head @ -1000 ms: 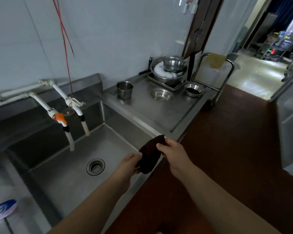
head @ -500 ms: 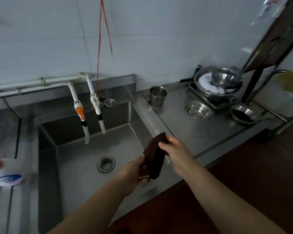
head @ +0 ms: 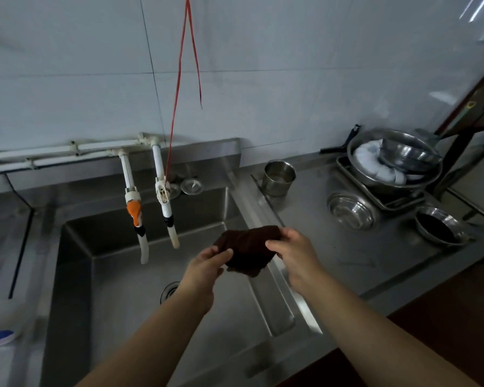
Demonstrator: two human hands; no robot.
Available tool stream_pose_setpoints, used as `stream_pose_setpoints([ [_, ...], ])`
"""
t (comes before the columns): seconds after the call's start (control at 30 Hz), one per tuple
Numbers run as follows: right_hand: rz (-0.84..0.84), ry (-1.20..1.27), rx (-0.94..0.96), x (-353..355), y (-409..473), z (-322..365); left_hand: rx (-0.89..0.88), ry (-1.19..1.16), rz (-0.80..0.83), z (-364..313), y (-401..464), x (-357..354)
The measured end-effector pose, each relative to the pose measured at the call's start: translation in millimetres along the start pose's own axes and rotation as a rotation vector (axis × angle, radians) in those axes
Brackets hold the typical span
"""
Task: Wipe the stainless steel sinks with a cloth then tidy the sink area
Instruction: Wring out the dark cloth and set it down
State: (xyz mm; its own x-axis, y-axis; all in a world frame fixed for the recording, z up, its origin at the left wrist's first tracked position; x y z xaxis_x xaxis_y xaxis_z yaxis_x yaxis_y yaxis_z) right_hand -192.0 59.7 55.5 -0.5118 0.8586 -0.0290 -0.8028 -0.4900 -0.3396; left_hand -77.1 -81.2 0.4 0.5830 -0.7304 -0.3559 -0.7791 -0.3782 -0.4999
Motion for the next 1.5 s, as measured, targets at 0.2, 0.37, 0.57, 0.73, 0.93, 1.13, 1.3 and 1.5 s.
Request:
stream_pose_setpoints([
  [0.2, 0.122, -0.115, -0.004, 6.0, 42.7, -0.8, -0.11, 0.137, -0.193, -14.3, 24.0, -2.1],
  [0.37, 0.422, -0.344, 0.024, 9.4, 72.4, 6.0, -0.209, 0.136, -0.218, -18.0, 25.9, -22.3],
  [0.57, 0.338, -0.986, 0.478, 27.6, 90.1, 21.8, -0.306, 0.722, -0.376, -14.1, 31.8, -57.3],
  [0.73, 0.346, -1.224, 0.547, 53.0, 108.4, 6.2, -0.397, 1.129, -0.545, -8.5, 28.0, -65.5],
  [0.93, 0.624, -1.206, 0.317, 57.8, 111.4, -15.7, -0.237, 0.799, -0.307, 19.7, 22.5, -66.6],
  [1.13, 0.869, -0.891, -0.055, 77.9, 85.4, -50.0, -0.237, 0.64, -0.341, 42.8, 20.9, -67.7],
  [1.3, 0.75, -1.011, -0.221, 129.6, 80.0, -95.8, -0.142, 0.851, -0.21, 78.3, 64.5, -102.1],
  [1.5, 0.582, -1.11, -0.396, 198.1, 75.2, -138.8, -0.055, 0.952, -0.013, 122.3, 115.8, -155.1],
])
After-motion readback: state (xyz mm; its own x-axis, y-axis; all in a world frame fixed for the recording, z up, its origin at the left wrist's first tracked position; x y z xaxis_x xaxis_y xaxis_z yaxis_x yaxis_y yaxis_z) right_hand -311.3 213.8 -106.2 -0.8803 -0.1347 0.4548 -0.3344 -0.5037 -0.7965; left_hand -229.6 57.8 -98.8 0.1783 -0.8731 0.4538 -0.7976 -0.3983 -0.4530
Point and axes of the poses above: each hand's wrist, its own y-axis towards the middle knuckle, its own x-axis out of the back of the hand, z = x × y, the point moved 5 cm from there along y, towards the middle knuckle, and after that the axes turned 8 degrees about z, right-handed, at the moved point
